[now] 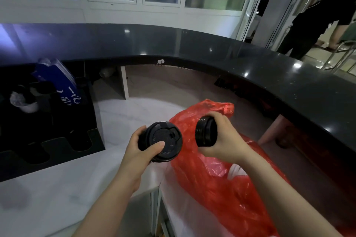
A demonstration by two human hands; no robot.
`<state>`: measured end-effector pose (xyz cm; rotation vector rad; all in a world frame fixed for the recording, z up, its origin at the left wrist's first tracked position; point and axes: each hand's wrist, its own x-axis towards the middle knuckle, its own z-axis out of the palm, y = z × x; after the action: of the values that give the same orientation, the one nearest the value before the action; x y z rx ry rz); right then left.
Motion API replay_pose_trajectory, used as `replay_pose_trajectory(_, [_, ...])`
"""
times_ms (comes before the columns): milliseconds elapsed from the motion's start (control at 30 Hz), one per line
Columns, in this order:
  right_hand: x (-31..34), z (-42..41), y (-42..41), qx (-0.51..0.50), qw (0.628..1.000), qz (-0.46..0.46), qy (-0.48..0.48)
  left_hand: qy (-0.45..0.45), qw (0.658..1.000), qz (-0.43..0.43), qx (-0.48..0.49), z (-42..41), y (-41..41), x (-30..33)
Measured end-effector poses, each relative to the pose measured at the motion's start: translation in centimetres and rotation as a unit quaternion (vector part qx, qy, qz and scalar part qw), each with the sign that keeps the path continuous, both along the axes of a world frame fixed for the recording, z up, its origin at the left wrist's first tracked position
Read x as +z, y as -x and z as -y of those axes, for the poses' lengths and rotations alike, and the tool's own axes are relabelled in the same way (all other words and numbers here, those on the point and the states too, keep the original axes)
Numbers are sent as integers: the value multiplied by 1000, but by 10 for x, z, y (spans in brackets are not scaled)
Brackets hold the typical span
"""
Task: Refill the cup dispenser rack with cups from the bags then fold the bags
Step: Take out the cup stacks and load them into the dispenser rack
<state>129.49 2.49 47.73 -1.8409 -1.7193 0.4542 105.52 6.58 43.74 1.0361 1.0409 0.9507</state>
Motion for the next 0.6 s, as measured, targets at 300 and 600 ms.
replay_pose_trajectory(300, [20, 14, 70, 109, 990, -47, -76, -87, 989, -109, 56, 14, 5, 17])
replay_pose_trajectory(600, [17, 24, 113, 124, 967, -219, -42, -78, 992, -51, 85, 43, 40, 18])
